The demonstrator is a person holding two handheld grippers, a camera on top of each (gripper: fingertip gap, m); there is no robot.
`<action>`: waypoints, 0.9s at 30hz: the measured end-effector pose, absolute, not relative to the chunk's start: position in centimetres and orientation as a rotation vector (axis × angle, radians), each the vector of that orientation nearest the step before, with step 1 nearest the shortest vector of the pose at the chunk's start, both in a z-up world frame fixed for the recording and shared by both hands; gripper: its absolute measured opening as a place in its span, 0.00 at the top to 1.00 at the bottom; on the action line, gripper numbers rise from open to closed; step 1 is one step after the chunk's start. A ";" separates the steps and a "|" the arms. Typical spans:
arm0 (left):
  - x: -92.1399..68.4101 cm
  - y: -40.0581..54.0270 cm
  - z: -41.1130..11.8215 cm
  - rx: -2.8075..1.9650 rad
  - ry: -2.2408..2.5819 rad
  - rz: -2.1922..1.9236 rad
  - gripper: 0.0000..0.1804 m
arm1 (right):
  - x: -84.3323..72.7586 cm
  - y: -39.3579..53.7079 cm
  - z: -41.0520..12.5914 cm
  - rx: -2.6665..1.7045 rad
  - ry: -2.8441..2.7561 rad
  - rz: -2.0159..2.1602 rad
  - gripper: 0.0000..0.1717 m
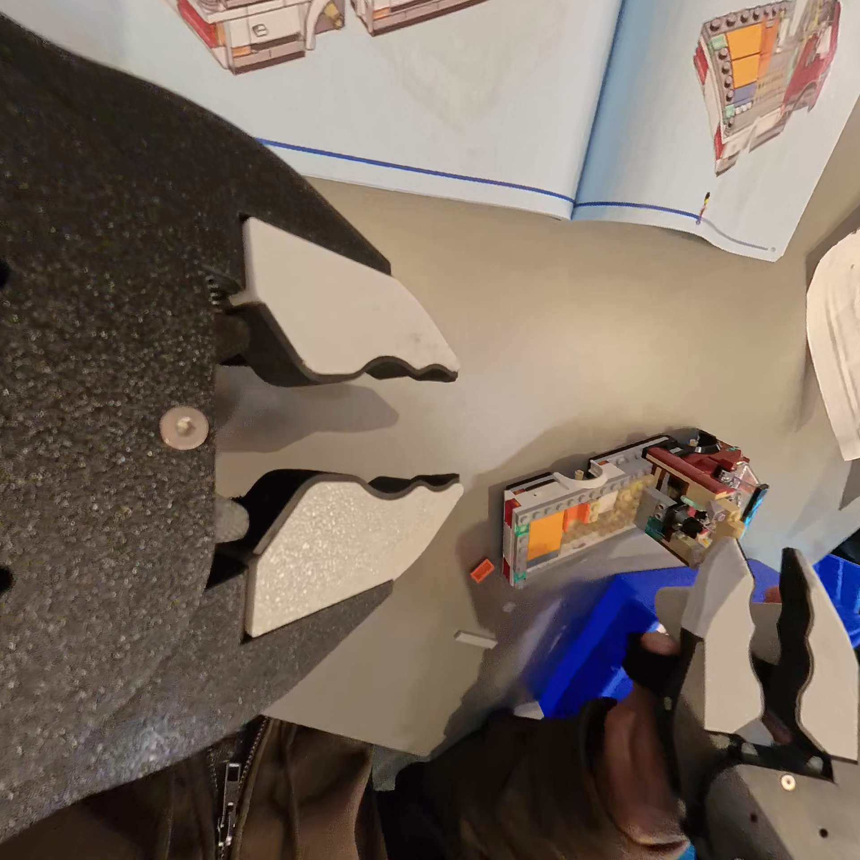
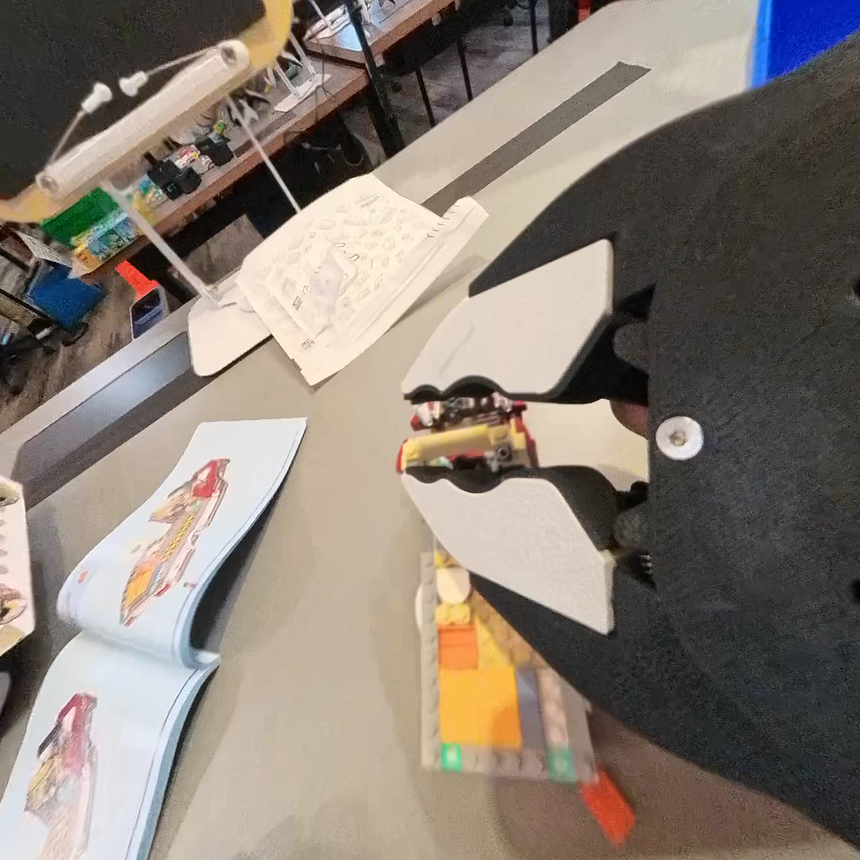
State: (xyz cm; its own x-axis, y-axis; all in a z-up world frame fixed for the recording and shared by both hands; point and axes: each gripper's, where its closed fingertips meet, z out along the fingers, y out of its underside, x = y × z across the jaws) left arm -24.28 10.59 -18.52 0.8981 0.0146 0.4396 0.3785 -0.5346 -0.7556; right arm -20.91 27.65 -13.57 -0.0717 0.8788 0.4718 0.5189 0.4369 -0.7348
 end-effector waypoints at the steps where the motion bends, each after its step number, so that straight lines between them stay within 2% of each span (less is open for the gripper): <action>1: -24.0 10.9 -18.4 -2.103 -0.267 -0.476 0.78 | -20.5 28.8 -14.0 -1.230 -1.732 0.464 0.83; 4: -23.3 12.4 -17.1 -2.117 -0.198 -0.476 0.78 | -19.5 30.3 -13.9 -1.188 -1.759 0.499 0.77; 8: -23.0 15.1 -14.5 -2.125 -0.082 -0.428 0.77 | -18.5 32.4 -13.7 -1.198 -1.717 0.452 0.81; 12: -23.4 19.2 -12.5 -2.102 0.000 -0.432 0.76 | -18.5 32.4 -12.9 -1.216 -1.666 0.520 0.81; 16: -24.4 22.7 -13.6 -2.082 0.017 -0.394 0.75 | -18.9 31.0 -13.0 -1.235 -1.646 0.621 0.82; 21: -25.1 22.5 -15.6 -2.062 -0.009 -0.291 0.74 | -19.0 31.2 -13.9 -1.206 -1.660 0.566 0.81; 27: -25.8 23.0 -15.2 -2.011 -0.067 -0.325 0.73 | -19.2 32.7 -13.1 -1.260 -1.571 0.609 0.81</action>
